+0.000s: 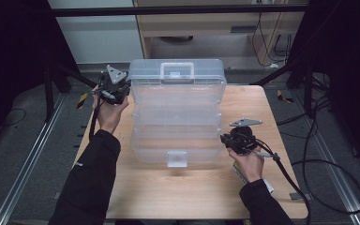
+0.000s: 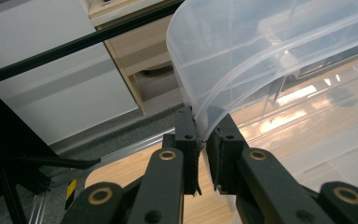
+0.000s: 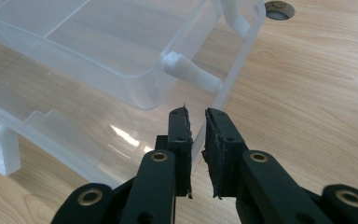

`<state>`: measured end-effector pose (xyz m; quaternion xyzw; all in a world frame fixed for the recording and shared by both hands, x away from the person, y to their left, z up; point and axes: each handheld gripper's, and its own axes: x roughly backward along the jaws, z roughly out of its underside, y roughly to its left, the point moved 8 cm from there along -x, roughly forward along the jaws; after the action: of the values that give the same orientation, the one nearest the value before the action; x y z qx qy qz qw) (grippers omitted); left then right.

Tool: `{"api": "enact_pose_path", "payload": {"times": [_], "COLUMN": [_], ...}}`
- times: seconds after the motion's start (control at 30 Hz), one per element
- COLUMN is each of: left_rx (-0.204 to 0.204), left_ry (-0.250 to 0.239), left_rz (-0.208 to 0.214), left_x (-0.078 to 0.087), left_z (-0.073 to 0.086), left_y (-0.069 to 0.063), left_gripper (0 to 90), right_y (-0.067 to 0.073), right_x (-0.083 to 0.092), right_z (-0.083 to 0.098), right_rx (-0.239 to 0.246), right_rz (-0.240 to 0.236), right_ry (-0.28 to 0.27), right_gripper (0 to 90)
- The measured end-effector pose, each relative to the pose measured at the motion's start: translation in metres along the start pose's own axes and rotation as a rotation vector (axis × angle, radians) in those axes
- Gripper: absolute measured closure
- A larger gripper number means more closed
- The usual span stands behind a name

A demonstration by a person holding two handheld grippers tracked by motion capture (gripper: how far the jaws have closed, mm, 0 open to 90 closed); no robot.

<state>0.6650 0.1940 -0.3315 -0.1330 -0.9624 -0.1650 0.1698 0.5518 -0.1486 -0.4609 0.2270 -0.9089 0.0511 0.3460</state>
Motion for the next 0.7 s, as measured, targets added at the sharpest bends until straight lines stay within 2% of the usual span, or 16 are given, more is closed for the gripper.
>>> {"api": "enact_pose_path", "payload": {"times": [0.7], "left_rx": [0.001], "left_ry": [0.004], "left_rz": [-0.019], "left_x": [-0.013], "left_z": [-0.007], "left_y": [0.004], "left_gripper": [81.4], "right_y": [-0.002], "right_x": [-0.001], "right_z": [-0.001], "right_rx": [0.007], "right_rz": [0.014], "right_ry": [-0.006], "right_gripper": [80.8]}}
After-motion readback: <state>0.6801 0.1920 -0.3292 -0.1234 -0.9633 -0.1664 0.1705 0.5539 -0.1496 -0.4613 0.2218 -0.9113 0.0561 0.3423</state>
